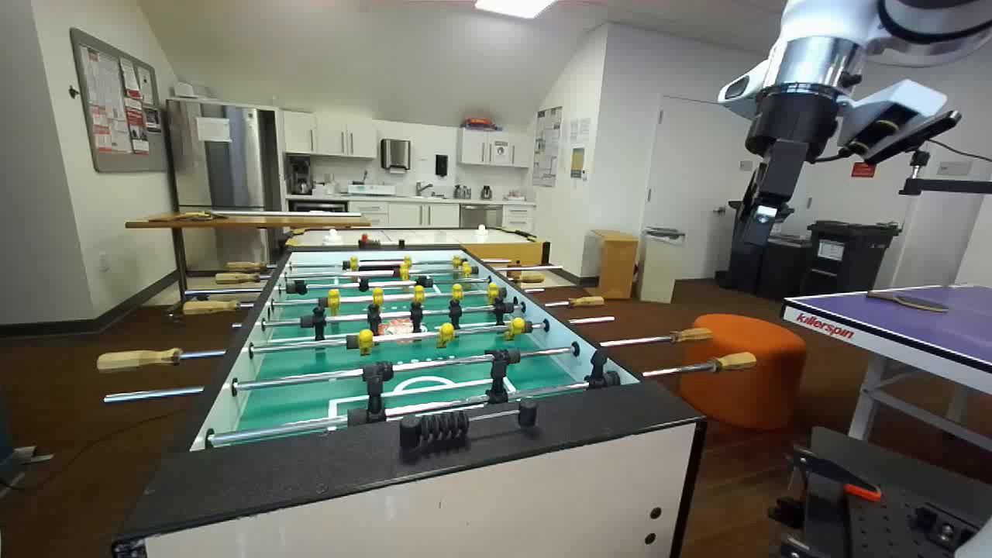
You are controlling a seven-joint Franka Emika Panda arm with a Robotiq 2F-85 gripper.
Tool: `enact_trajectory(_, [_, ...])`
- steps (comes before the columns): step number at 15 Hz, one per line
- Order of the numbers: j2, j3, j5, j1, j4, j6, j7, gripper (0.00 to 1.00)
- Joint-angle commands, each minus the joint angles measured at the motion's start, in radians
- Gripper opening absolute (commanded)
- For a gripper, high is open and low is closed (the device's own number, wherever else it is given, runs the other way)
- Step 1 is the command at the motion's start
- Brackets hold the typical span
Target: Push in the first rod of the football table.
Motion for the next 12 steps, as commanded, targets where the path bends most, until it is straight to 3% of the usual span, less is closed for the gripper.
enact_trajectory(1, [0.001, 0.009, 0.008, -0.011, 0.003, -0.004, -0.007, 1.00])
enact_trajectory(8, [0.004, 0.007, 0.006, -0.019, 0.007, 0.002, -0.001, 1.00])
enact_trajectory(12, [0.023, -0.006, -0.029, -0.125, 0.025, 0.076, 0.075, 1.00])
